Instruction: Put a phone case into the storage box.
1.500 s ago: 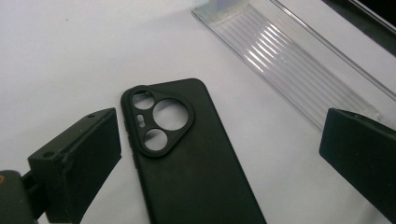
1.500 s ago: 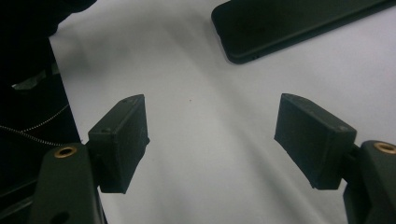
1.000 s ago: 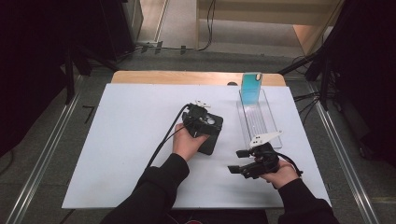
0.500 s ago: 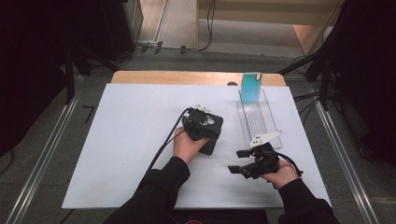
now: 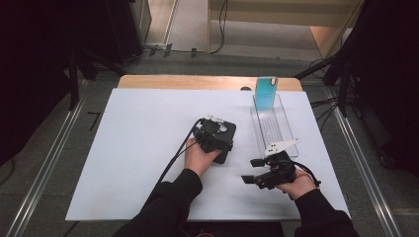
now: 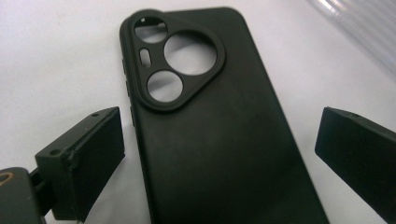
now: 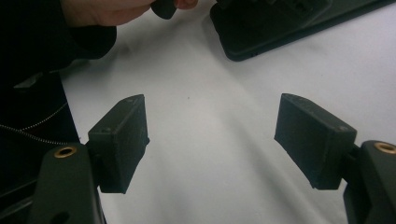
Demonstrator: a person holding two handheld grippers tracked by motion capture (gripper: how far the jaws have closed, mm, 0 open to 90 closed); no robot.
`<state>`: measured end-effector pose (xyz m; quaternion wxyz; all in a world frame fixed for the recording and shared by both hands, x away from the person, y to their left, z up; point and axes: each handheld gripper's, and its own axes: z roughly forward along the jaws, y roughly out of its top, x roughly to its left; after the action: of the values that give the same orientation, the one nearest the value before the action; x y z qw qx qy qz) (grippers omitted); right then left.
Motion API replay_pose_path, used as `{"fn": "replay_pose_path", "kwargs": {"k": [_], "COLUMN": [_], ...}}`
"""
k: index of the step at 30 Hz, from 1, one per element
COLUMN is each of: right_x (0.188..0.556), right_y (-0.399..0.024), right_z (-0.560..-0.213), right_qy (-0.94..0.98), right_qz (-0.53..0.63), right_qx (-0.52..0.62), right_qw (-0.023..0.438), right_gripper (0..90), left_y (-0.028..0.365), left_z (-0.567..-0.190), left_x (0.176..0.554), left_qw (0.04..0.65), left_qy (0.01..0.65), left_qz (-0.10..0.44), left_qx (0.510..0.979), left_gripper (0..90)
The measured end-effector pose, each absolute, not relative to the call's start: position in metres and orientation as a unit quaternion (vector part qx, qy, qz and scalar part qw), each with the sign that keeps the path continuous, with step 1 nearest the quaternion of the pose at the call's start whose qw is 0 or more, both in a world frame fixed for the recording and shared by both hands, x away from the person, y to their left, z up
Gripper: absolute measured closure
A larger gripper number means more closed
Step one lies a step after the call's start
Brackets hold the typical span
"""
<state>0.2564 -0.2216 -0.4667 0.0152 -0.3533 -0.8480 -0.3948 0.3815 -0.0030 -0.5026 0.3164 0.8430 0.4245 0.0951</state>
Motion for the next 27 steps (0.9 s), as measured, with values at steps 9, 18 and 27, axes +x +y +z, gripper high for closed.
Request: {"fn": "replay_pose_path", "kwargs": {"k": [9, 18, 27], "right_x": [0.257, 0.257, 0.256], "right_y": [-0.221, -0.221, -0.221], "right_z": [-0.467, -0.467, -0.467], "right_qy": [-0.848, -0.849, -0.849], "right_qz": [-0.393, -0.392, -0.389], "right_qx": [-0.354, -0.356, -0.357], "right_qw": [0.016, 0.014, 0.013], "right_gripper": [23.6, 23.6, 23.6], "left_y": [-0.009, -0.016, -0.019], "left_z": [-0.507, -0.509, -0.509], "left_x": [0.376, 0.373, 0.371], "left_qw": [0.296, 0.281, 0.274], "left_qy": [0.417, 0.417, 0.425], "left_qz": [0.127, 0.152, 0.157], "left_qx": [0.85, 0.851, 0.849], "left_gripper": [3.2, 3.2, 4.8]}}
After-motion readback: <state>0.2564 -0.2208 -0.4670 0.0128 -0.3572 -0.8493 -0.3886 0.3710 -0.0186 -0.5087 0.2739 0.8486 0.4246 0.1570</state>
